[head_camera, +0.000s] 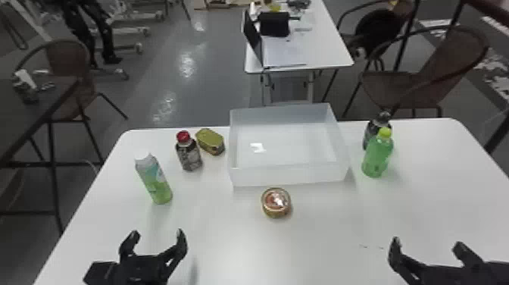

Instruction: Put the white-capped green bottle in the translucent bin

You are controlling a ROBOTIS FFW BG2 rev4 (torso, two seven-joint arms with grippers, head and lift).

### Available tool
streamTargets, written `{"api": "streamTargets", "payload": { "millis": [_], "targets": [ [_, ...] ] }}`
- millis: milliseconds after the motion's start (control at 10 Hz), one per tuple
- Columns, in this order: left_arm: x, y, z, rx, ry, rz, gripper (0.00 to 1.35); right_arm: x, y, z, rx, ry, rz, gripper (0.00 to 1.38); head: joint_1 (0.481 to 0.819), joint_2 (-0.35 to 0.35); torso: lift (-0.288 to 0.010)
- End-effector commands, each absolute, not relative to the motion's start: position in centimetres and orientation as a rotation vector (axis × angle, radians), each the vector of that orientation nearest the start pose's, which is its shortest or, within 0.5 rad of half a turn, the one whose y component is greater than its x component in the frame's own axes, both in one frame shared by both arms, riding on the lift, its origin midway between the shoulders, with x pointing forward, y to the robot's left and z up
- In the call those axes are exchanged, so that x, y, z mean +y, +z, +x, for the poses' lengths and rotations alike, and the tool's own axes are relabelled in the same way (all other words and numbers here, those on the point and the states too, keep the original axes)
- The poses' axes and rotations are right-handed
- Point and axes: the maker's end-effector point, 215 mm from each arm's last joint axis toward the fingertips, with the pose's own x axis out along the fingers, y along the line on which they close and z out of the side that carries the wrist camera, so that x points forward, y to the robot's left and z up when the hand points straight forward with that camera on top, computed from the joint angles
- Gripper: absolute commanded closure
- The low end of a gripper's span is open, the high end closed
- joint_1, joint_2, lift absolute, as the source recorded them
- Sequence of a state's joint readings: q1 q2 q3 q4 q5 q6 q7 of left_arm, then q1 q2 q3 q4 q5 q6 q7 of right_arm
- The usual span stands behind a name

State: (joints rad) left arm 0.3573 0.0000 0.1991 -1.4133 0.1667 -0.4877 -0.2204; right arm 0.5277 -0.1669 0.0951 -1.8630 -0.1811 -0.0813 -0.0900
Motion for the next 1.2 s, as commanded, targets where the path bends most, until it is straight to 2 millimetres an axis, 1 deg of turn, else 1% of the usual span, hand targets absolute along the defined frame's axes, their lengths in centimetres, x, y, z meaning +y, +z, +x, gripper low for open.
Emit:
{"api": "streamTargets", "payload": {
  "millis": [0,200,500,700,800,1000,1100],
  "targets": [
    [31.3,-46.3,43.6,0.02,0.041,-0.078,0.12,-22.2,-43.2,41.6,0.179,0.04,0.064,0.06,0.695,0.126,-0.072],
    [31.1,-47.4,45.6,0.073,0.056,-0.064,0.12,-22.2,-43.2,41.7,0.178,0.041,0.064,0.06,0.695,0.121,-0.072],
    [32.4,-47.9,48.9,0.109,0.109,-0.035,0.12,-22.0,-43.2,41.8,0.177,0.045,0.07,0.06,0.695,0.122,-0.072],
    [33.3,-47.2,51.1,0.087,0.145,-0.047,0.12,-21.9,-43.2,42.0,0.176,0.048,0.072,0.06,0.695,0.134,-0.072],
    [34.0,-46.4,52.4,0.065,0.164,-0.053,0.12,-21.7,-43.2,42.2,0.173,0.052,0.076,0.06,0.695,0.135,-0.072],
    [35.0,-46.0,53.9,0.057,0.191,-0.073,0.12,-21.1,-43.3,42.5,0.173,0.062,0.087,0.06,0.695,0.148,-0.072],
    [36.1,-45.4,54.5,0.05,0.216,-0.057,0.12,-20.9,-43.3,42.6,0.172,0.065,0.09,0.06,0.695,0.155,-0.072]
  ]
}}
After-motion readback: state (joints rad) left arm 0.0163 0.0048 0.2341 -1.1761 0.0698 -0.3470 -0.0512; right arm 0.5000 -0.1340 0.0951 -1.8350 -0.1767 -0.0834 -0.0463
